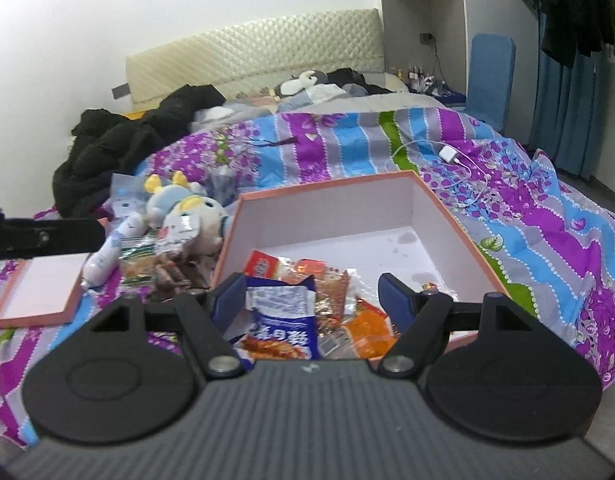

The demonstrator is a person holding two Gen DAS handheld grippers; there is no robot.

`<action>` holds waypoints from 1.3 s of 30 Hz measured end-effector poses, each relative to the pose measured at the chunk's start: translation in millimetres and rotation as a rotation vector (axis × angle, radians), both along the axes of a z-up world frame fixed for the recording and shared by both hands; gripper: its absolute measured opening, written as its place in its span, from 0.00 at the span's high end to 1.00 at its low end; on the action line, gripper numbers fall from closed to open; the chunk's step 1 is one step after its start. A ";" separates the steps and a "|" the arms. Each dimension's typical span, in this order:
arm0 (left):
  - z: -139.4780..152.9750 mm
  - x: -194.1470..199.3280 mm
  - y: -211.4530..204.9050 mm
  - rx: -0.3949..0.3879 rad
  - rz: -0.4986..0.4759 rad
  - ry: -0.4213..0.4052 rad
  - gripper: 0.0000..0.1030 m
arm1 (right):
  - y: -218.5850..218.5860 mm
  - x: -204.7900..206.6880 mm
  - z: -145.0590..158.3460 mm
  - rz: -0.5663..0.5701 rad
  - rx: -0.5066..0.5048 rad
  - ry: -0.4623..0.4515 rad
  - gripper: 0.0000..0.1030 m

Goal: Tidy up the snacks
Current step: 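Release both packs into the pink box by opening both tools, then move both tools back toward the snack pile beside the plush toy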

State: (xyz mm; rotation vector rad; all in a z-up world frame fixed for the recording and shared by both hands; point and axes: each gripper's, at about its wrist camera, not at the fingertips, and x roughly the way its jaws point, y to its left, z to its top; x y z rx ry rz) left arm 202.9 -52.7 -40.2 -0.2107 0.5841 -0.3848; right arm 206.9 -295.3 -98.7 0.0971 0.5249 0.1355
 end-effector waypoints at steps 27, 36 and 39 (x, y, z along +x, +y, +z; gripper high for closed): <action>-47.4 -157.3 81.1 -0.004 0.208 0.053 0.27 | 78.5 -125.8 -12.8 0.206 0.022 -0.050 0.28; -76.1 -157.7 109.7 -0.036 0.271 0.121 0.27 | 101.3 -128.5 -28.6 0.268 -0.012 -0.021 0.28; -78.2 -145.8 118.1 -0.061 0.278 0.125 0.27 | 105.6 -119.4 -30.4 0.267 -0.010 -0.019 0.28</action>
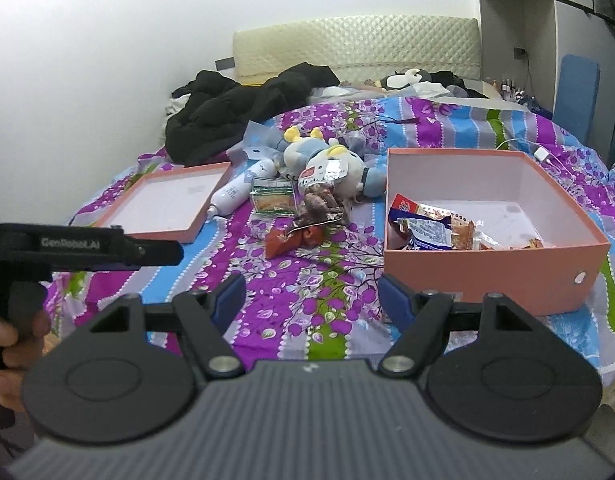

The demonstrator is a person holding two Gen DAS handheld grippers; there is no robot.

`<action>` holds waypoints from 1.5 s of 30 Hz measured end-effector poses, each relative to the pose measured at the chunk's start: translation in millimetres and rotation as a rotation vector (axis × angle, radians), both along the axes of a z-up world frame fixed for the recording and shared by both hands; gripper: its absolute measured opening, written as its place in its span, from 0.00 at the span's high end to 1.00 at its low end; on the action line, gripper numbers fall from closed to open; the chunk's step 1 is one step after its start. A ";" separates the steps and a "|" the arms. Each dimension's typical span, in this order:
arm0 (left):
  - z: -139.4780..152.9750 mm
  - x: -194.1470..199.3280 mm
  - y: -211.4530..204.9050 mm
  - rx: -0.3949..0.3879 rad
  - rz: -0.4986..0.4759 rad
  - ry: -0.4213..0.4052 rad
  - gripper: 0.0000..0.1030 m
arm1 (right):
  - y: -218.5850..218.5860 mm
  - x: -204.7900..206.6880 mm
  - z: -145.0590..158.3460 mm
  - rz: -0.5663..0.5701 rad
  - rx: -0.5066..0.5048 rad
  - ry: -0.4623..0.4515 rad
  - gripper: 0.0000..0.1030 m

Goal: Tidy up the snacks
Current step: 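Move both tools back toward the snack pile beside the plush toy, then grasp the red wrapped candy with the left tool while the right grasps the white shrimp-snack bag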

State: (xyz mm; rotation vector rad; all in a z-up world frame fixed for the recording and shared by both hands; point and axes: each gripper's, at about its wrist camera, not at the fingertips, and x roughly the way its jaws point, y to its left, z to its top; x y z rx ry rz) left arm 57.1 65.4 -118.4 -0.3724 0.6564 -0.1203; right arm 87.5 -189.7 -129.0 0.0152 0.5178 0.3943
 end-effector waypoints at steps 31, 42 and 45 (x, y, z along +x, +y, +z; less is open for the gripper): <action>-131.1 234.4 39.3 -0.064 -0.022 0.115 0.27 | 110.5 278.0 -34.8 0.147 -0.098 0.136 0.28; -155.8 269.7 26.3 0.024 -0.106 0.161 0.45 | 125.3 346.7 -81.8 0.133 -0.104 0.331 0.21; -160.5 272.6 21.0 0.065 -0.108 0.165 0.59 | 128.7 353.7 -92.1 0.131 -0.110 0.359 0.23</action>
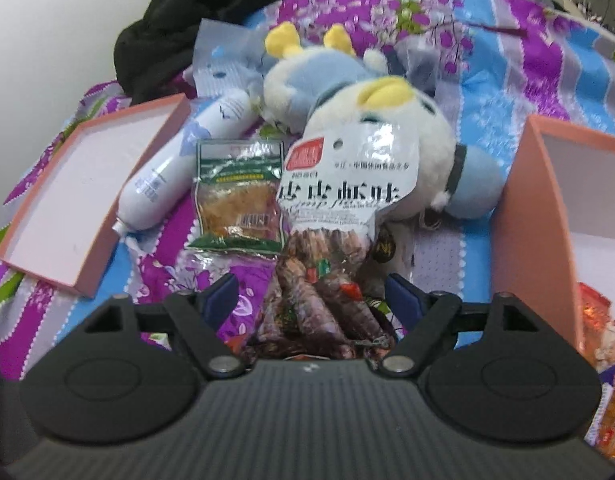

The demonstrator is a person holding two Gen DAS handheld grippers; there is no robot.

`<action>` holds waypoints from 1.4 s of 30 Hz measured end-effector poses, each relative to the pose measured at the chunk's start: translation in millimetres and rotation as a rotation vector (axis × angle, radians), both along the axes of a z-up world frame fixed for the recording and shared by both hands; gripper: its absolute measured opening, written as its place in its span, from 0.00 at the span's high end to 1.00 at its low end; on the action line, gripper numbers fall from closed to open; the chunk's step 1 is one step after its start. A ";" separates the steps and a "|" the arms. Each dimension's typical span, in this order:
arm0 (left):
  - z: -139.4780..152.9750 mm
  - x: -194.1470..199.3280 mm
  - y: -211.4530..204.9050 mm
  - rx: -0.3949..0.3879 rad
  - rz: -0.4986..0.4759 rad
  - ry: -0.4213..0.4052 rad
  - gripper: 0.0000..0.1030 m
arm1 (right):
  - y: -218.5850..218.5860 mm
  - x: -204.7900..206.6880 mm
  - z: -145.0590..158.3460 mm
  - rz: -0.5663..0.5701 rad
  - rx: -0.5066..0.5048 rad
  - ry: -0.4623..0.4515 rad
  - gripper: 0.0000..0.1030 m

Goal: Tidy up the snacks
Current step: 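Grasp the red wrapped candy with the left tool while the right grasps the white shrimp-snack bag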

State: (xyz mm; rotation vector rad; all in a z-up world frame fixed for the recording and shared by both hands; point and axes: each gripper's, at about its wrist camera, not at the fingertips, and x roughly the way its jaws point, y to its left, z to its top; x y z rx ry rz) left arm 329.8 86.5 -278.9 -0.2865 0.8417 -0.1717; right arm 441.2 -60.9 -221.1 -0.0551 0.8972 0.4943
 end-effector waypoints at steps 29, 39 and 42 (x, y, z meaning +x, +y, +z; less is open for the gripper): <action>20.0 -185.5 58.9 -0.079 0.386 0.079 0.62 | -35.5 -132.3 25.0 0.080 0.049 -0.068 0.76; 20.4 -211.4 55.5 -0.093 0.358 0.117 0.30 | -37.7 -191.7 1.8 0.080 0.021 -0.036 0.80; 28.3 -212.5 55.1 -0.049 0.331 0.101 0.26 | -41.7 -198.3 1.2 0.058 0.029 -0.034 0.78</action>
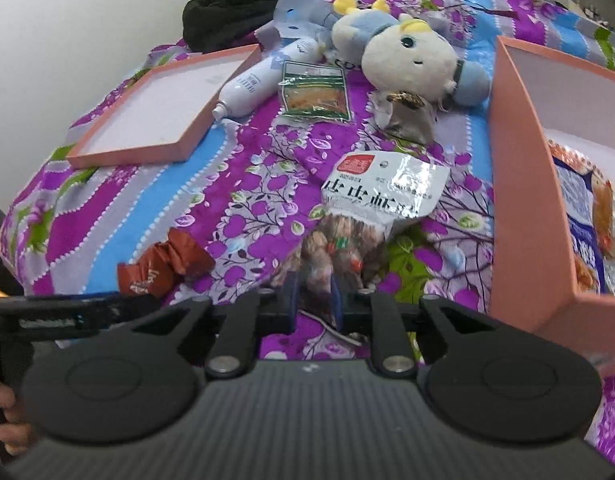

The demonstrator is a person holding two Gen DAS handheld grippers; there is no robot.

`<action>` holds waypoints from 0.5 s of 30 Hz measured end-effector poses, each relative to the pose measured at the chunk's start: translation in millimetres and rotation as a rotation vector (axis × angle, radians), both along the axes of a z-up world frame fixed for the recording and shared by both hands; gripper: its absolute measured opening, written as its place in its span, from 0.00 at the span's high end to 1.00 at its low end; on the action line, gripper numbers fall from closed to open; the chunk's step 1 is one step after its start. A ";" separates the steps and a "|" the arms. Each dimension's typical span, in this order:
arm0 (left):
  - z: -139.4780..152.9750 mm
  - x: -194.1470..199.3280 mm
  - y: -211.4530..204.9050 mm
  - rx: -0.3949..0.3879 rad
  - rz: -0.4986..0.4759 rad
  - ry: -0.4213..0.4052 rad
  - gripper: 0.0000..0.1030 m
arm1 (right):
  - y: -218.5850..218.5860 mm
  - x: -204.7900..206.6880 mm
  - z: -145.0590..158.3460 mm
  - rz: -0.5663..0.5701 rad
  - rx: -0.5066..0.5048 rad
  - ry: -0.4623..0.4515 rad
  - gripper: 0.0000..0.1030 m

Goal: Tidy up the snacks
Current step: 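Grasp the red wrapped candy with the left tool while the right grasps the white shrimp-snack bag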

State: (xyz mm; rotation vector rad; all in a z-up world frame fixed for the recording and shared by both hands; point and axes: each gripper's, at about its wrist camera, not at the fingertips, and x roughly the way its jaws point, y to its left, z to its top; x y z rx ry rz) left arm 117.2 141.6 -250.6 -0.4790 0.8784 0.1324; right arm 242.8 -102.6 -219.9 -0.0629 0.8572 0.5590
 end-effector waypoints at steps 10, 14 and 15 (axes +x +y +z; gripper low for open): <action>26.0 31.0 -1.5 0.210 -0.267 -0.058 0.26 | 17.2 8.8 -6.1 -0.056 -0.027 -0.041 0.34; 21.9 50.7 -2.8 0.245 -0.340 -0.044 0.27 | 28.0 19.6 -13.0 -0.077 -0.072 -0.053 0.24; 18.5 54.5 -3.1 0.246 -0.357 -0.032 0.28 | 29.0 23.3 -15.3 -0.081 -0.075 -0.046 0.24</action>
